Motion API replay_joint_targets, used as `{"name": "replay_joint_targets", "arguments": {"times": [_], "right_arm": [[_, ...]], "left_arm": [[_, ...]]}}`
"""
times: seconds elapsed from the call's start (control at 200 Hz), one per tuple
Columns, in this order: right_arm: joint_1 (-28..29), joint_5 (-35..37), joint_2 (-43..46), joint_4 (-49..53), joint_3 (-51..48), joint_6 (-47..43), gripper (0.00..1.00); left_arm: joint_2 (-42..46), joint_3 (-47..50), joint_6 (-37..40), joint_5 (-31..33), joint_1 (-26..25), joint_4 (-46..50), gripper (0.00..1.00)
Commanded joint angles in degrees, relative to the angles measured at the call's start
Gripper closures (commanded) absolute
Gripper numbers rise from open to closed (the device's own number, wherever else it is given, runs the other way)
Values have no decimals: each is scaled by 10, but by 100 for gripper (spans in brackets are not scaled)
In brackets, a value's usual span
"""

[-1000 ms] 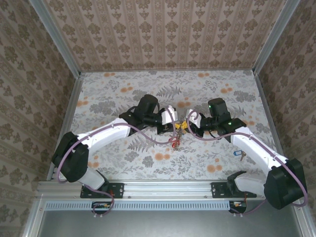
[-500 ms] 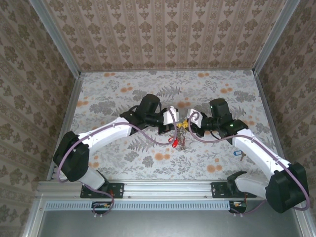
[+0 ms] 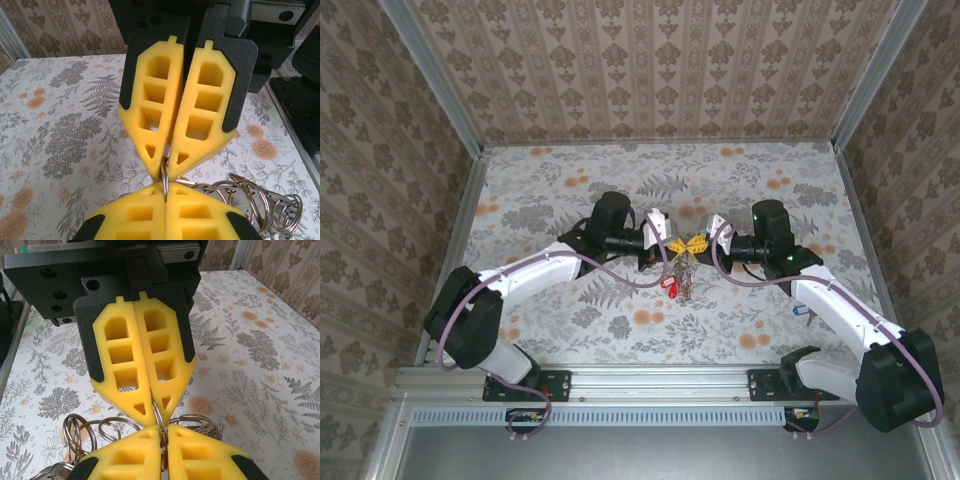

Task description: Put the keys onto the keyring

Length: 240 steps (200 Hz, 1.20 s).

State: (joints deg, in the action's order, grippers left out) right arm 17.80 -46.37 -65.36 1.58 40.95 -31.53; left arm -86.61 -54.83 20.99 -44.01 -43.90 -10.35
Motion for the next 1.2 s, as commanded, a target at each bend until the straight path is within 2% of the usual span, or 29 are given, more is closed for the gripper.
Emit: {"name": "replay_joint_targets", "arguments": {"times": [0.0,0.04,0.085,0.16,0.215,0.335,0.855,0.935,1.005,1.095,1.195], "right_arm": [[-3,-18,-7,28,10,-21,94],[-3,-20,-8,43,18,-29,96],[-2,-19,-9,61,28,-36,97],[-1,-12,-11,94,48,-43,99],[3,0,-12,116,62,-50,100],[15,26,-8,137,75,-67,100],[41,59,17,168,99,-97,99],[41,54,19,162,96,-95,99],[41,52,22,155,89,-93,99],[41,57,26,143,76,-97,99],[40,67,28,124,57,-90,93]], "left_arm": [[32,3,-15,-30,-2,-48,100],[32,0,-5,-19,-2,-30,100],[30,-10,13,4,-5,5,92],[23,-36,56,62,-14,87,86],[14,-56,81,102,-21,138,85],[-7,-91,106,132,-29,199,84],[-23,-110,114,135,-39,211,87],[-24,-111,112,126,-39,208,90],[-28,-116,111,123,-39,214,100],[-29,-119,105,114,-35,217,100],[-14,-96,82,88,-28,173,100]]}}
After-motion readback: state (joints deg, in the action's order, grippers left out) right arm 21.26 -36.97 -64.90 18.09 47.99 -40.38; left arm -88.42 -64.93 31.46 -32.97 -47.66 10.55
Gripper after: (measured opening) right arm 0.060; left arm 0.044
